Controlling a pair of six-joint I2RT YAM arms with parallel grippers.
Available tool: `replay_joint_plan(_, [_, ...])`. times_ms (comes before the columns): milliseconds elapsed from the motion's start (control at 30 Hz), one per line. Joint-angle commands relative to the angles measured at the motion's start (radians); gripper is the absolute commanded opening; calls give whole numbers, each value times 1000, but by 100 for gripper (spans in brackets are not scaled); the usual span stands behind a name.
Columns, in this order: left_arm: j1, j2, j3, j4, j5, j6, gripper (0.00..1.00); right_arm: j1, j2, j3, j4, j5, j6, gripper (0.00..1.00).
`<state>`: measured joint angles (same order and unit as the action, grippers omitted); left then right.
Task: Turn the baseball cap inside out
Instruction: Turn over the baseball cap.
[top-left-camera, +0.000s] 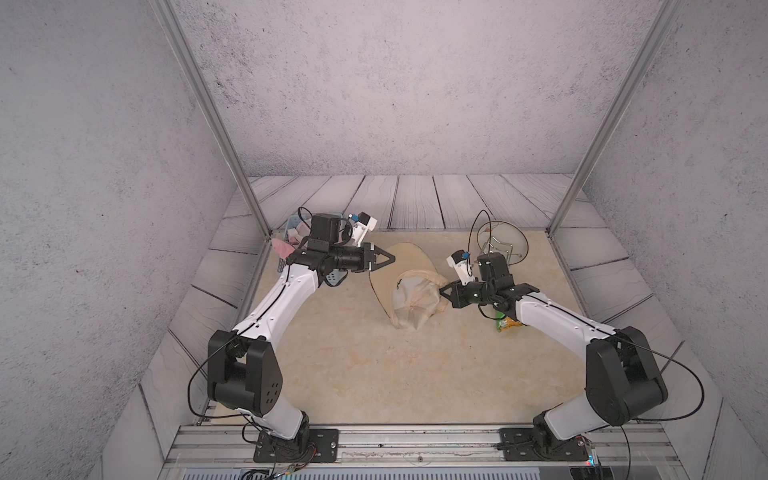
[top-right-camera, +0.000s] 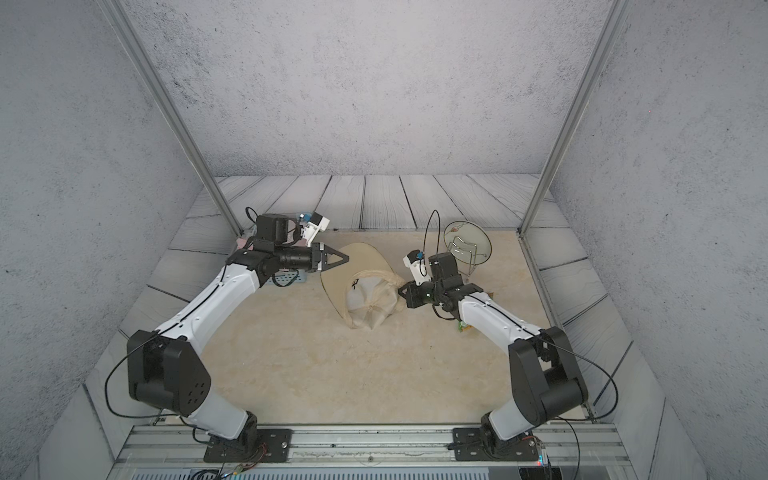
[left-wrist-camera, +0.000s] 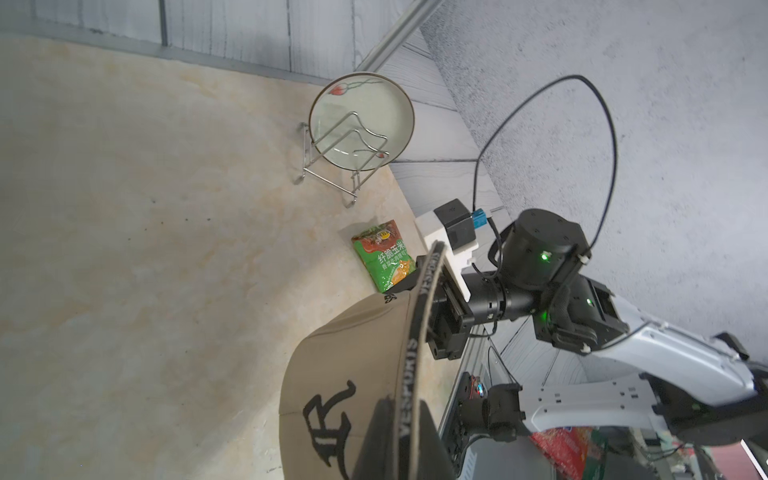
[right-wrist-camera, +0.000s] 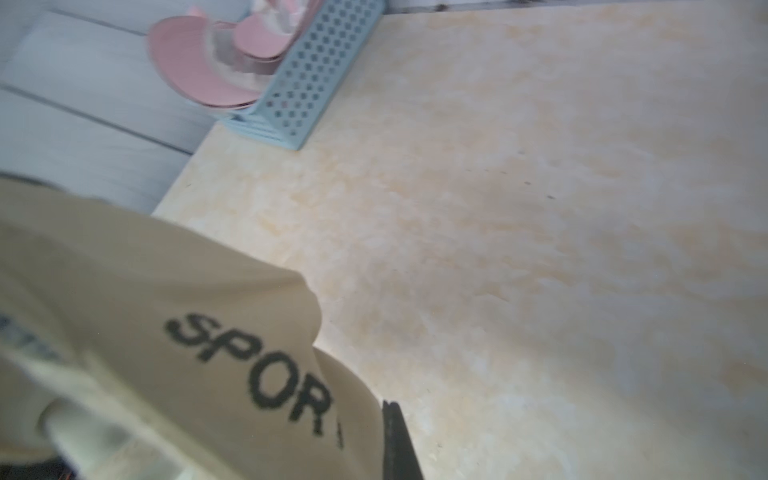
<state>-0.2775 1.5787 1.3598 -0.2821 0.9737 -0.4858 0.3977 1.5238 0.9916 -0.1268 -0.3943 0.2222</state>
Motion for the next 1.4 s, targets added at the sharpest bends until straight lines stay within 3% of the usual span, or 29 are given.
replay_joint_plan(0, [32, -104, -21, 272, -114, -191, 0, -23, -7, -17, -191, 337, 133, 0])
replay_joint_plan(200, [31, -188, -98, 299, -311, -165, 0, -22, 7, -2, -244, 299, 107, 7])
replay_joint_plan(533, [28, -242, -250, 409, -458, -250, 0, -6, 46, 19, -326, 355, 71, 15])
replay_joint_plan(700, [23, -262, -272, 367, -512, -212, 0, 1, 31, 20, -349, 368, 63, 23])
replay_joint_plan(833, [-7, -281, -322, 346, -582, -176, 0, 1, -4, -3, -331, 287, 32, 35])
replay_joint_plan(900, [-34, -277, -347, 362, -577, -175, 0, 2, -35, -36, -274, 211, 11, 44])
replay_joint_plan(1100, [-136, -238, -383, 372, -583, -205, 0, 1, -157, -119, -128, 62, -13, 57])
replay_joint_plan(1367, [-163, -223, -399, 329, -676, -303, 0, 3, -279, -200, -55, -13, -66, 64])
